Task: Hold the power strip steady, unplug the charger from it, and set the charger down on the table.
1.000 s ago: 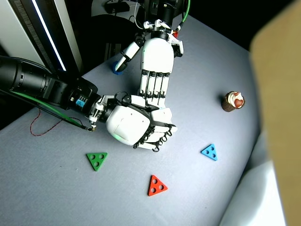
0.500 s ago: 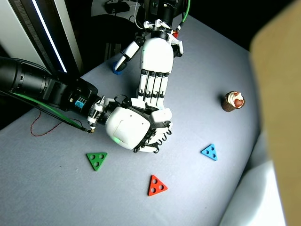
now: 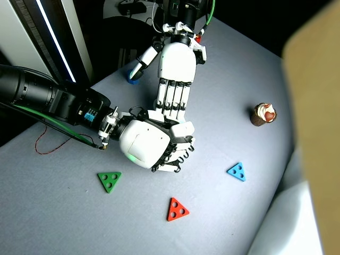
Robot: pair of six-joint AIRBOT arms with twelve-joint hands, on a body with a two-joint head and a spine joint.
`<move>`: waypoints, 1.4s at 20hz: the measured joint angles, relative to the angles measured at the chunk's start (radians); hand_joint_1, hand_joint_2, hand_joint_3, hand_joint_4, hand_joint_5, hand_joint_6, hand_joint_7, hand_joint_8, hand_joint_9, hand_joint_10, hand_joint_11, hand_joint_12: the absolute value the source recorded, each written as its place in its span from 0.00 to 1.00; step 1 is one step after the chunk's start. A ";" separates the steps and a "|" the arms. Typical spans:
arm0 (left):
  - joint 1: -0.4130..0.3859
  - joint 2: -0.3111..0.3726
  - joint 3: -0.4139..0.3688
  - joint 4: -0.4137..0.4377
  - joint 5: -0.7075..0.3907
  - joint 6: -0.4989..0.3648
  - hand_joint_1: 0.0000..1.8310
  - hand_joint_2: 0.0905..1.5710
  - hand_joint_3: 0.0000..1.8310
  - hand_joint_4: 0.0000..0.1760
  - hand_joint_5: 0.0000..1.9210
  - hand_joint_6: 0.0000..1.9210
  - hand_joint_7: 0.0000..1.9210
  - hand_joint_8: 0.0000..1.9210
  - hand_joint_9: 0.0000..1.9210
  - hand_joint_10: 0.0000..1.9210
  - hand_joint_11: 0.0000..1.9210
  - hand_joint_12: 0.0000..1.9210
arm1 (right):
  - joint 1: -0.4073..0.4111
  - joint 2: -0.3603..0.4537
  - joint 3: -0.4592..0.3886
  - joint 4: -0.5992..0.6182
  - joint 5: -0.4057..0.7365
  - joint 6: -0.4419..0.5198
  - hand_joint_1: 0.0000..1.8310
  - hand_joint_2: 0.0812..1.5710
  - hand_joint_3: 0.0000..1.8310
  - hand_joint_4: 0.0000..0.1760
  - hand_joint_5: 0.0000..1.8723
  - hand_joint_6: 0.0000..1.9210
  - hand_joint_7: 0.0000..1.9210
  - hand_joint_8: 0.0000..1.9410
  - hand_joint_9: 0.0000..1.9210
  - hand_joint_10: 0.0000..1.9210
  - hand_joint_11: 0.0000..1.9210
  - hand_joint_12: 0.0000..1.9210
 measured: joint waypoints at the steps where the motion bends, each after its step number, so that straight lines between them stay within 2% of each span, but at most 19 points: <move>1: 0.000 0.000 0.000 0.000 0.000 0.000 0.01 0.65 0.00 0.00 0.05 0.01 0.05 0.00 0.04 0.00 0.02 0.03 | 0.000 0.000 0.000 0.000 0.006 0.002 0.67 0.66 0.00 0.23 0.57 0.43 0.58 0.41 0.62 0.01 0.29 0.58; 9: 0.003 0.001 0.000 0.001 -0.016 -0.009 0.00 0.65 0.00 0.00 0.04 0.00 0.05 0.00 0.04 0.00 0.02 0.03 | 0.008 -0.001 0.000 0.004 0.040 0.027 0.68 0.65 0.00 0.26 0.59 0.40 0.60 0.36 0.62 0.01 0.31 0.55; 12: 0.032 0.001 0.000 0.001 -0.027 -0.050 0.00 0.64 0.00 0.00 0.05 0.00 0.06 0.00 0.05 0.01 0.04 0.03 | 0.008 -0.001 0.000 0.004 0.041 0.027 0.67 0.66 0.00 0.26 0.57 0.42 0.58 0.39 0.61 0.00 0.31 0.54; 17: 0.053 -0.002 -0.001 0.002 -0.053 -0.056 0.01 0.65 0.00 0.00 0.05 0.00 0.05 0.00 0.05 0.00 0.03 0.03 | 0.008 -0.001 0.000 0.003 0.041 0.026 0.68 0.65 0.00 0.26 0.60 0.38 0.60 0.36 0.62 0.00 0.32 0.52; 18: 0.054 -0.002 -0.001 0.002 -0.056 -0.056 0.01 0.65 0.00 0.00 0.05 0.00 0.06 0.00 0.05 0.00 0.02 0.02 | 0.008 -0.001 0.000 0.003 0.040 0.026 0.68 0.65 0.00 0.24 0.59 0.39 0.59 0.38 0.62 0.00 0.31 0.53; 22: 0.058 -0.002 -0.001 0.003 -0.060 -0.055 0.01 0.65 0.00 0.00 0.05 0.00 0.06 0.00 0.06 0.00 0.03 0.03 | 0.007 -0.001 0.000 -0.012 0.044 0.025 0.67 0.66 0.00 0.26 0.58 0.43 0.59 0.37 0.62 0.00 0.30 0.54; 24: 0.058 -0.002 -0.001 0.003 -0.060 -0.055 0.00 0.65 0.00 0.00 0.04 0.00 0.05 0.00 0.05 0.00 0.03 0.02 | 0.008 -0.001 0.000 -0.017 0.047 0.024 0.67 0.66 0.00 0.26 0.58 0.41 0.58 0.40 0.62 0.00 0.30 0.54; 28: 0.059 -0.002 -0.002 0.011 -0.057 -0.052 0.00 0.65 0.00 0.00 0.04 0.00 0.05 0.00 0.04 0.00 0.03 0.02 | 0.008 -0.001 0.000 -0.020 0.048 0.024 0.68 0.66 0.00 0.26 0.59 0.42 0.59 0.36 0.62 0.00 0.31 0.52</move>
